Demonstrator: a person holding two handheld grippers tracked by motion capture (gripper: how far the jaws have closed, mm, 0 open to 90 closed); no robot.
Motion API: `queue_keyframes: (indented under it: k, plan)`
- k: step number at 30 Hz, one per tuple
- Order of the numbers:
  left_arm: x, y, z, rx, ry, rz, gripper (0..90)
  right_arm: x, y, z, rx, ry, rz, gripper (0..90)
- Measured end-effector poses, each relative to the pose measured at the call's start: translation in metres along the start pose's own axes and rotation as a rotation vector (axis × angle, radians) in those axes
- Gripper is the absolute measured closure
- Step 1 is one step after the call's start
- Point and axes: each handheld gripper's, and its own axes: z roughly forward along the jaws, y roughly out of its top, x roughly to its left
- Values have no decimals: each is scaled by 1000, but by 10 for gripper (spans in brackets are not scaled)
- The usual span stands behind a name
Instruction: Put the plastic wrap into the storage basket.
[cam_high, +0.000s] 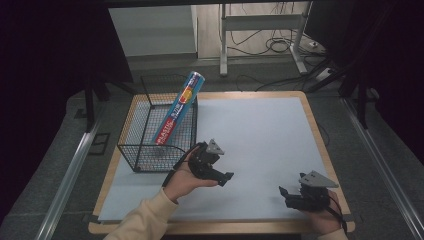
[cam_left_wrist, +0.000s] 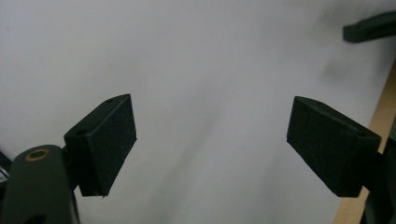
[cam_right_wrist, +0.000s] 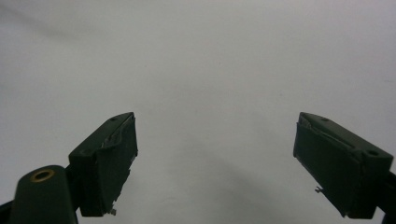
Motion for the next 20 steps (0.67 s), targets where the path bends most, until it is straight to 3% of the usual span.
queue_keyframes:
  k: [20]
  plan:
    - [2, -14, 12, 26, 1, -12, 159, 1, 1, -1, -22, -4, -3, 141]
